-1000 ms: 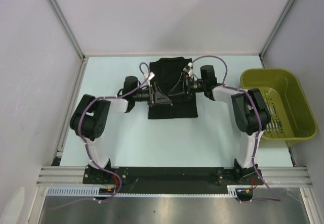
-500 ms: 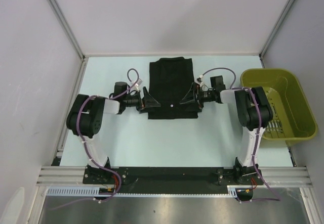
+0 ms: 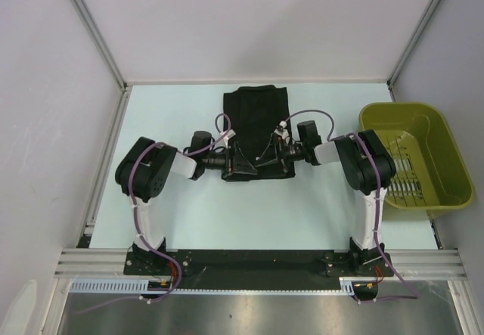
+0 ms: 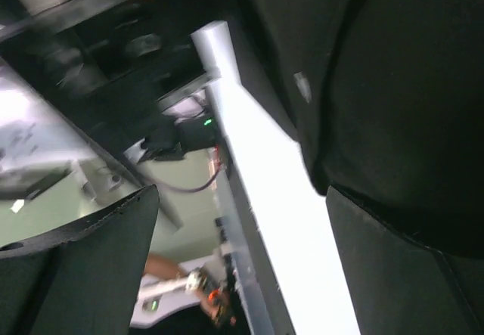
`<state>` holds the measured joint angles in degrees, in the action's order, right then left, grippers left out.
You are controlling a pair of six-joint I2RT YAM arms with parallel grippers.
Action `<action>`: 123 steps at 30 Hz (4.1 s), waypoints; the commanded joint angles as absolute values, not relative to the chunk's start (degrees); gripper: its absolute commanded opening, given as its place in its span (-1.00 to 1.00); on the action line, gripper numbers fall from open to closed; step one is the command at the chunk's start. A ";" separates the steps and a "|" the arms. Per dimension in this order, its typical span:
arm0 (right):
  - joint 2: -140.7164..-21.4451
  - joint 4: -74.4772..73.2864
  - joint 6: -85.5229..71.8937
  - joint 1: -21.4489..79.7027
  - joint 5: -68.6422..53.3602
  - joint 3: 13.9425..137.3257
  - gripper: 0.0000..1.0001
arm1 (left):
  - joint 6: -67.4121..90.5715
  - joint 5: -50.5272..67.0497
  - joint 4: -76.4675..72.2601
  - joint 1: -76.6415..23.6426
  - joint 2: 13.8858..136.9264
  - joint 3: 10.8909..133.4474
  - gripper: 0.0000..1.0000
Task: Fold and stack the long sleeve shirts
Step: Fold the shirt
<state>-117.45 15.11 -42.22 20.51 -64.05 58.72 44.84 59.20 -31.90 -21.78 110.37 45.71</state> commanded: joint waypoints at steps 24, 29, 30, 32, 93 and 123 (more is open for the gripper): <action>-115.12 -1.16 -31.28 13.71 -66.36 71.62 0.99 | 35.05 60.66 -20.95 -16.43 100.53 53.78 0.99; -124.79 5.89 -35.25 14.07 -64.69 77.07 0.99 | 46.65 56.34 -31.19 -18.02 114.41 58.88 0.99; -127.41 5.80 -34.98 13.71 -64.08 78.91 0.99 | 48.50 55.73 -33.90 -17.76 115.91 59.23 0.99; -129.45 3.54 -31.76 12.66 -63.29 80.24 0.99 | 48.08 53.62 -32.09 -15.57 119.26 60.47 0.99; -127.10 -26.89 -2.37 19.60 -50.01 103.45 0.00 | -52.22 7.38 -0.46 -53.34 80.53 38.85 -1.00; -126.03 -35.50 5.27 17.14 -53.70 103.16 -0.04 | -46.93 36.12 48.42 -37.45 102.73 88.64 -0.99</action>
<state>-124.22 -32.97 2.83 17.96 -51.96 97.19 -41.23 31.77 43.99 -40.86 96.92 77.71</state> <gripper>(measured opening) 0.481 0.018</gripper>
